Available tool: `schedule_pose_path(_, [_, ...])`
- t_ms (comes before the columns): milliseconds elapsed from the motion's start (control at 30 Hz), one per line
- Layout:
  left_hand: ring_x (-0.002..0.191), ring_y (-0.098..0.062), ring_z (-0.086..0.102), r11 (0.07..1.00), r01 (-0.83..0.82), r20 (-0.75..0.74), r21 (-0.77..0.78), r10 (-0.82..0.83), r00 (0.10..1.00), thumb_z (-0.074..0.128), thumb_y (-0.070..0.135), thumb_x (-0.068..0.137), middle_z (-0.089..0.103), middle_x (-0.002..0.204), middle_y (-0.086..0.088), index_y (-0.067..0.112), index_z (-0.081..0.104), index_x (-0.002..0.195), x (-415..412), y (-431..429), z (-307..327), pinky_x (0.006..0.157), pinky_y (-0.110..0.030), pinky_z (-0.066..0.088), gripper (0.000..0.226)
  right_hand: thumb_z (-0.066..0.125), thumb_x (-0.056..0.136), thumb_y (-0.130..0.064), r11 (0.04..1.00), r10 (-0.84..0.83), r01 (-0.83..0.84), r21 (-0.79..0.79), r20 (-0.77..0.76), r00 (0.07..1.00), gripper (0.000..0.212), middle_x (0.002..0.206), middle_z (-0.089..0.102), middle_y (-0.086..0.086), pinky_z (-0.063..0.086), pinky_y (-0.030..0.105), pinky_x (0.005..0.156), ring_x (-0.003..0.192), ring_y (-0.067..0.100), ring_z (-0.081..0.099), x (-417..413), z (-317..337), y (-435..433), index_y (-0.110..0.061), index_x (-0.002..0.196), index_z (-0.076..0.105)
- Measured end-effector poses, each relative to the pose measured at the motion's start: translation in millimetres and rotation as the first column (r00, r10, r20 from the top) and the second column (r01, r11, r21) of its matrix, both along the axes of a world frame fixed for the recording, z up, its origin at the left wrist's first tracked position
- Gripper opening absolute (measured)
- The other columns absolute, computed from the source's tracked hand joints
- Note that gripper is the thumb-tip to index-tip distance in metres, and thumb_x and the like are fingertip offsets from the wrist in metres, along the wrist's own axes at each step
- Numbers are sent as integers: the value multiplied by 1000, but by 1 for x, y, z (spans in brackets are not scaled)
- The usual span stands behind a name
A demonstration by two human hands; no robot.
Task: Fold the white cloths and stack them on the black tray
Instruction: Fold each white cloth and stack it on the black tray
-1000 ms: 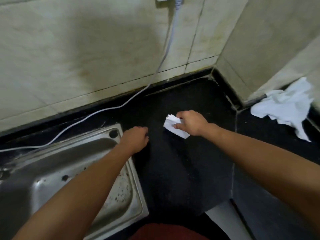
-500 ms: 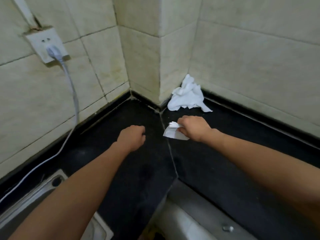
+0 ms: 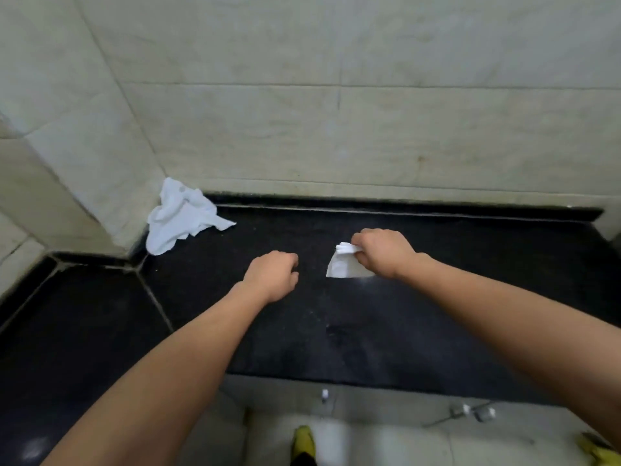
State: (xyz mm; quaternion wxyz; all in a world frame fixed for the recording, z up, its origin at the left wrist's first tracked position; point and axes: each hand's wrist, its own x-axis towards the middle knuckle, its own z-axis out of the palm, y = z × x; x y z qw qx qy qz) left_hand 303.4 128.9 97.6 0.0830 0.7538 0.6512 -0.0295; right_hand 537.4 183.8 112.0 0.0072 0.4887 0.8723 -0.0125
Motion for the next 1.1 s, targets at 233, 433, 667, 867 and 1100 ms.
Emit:
schedule_pose_path(233, [102,-32,60,947,319,-56,37,-316,947,49,32,92,65,112,-9,18,59,110,127,85,9,74,-35,44,25,50,90,-23,940,-342,342,5,-12,940,16,106,59,5,36,32,65,96,28,59,147,12,-2,-16,102,58])
schedule_pose_path(433, [99,-31,61,824,562,-45,69,-560,827,49,31,90,66,109,-8,18,60,106,260,131,20,70,-34,42,23,49,91,-26,805,-593,593,17,-19,805,14,106,59,4,38,33,67,97,27,58,264,27,-31,-17,100,56])
schedule_pose_path(667, [98,-31,61,623,780,-62,60,-778,626,49,31,91,65,109,-8,18,60,107,428,116,29,68,-33,41,24,49,90,-28,615,-787,788,35,-45,616,17,105,60,3,36,32,65,97,28,59,395,26,-102,-18,101,56])
schedule_pose_path(867, [98,-30,61,511,855,-28,88,-857,515,49,32,93,65,108,-7,19,60,108,574,71,33,70,-33,43,23,49,89,-26,514,-856,857,28,-40,515,11,89,53,3,37,35,61,90,29,58,518,24,-172,-19,83,43])
schedule_pose_path(1100, [93,-26,61,530,834,150,152,-847,511,51,31,92,66,103,-4,21,61,103,740,14,43,69,-34,47,19,49,89,-25,471,-879,880,67,-57,474,11,93,59,8,38,34,60,89,31,58,677,47,-234,-15,89,52])
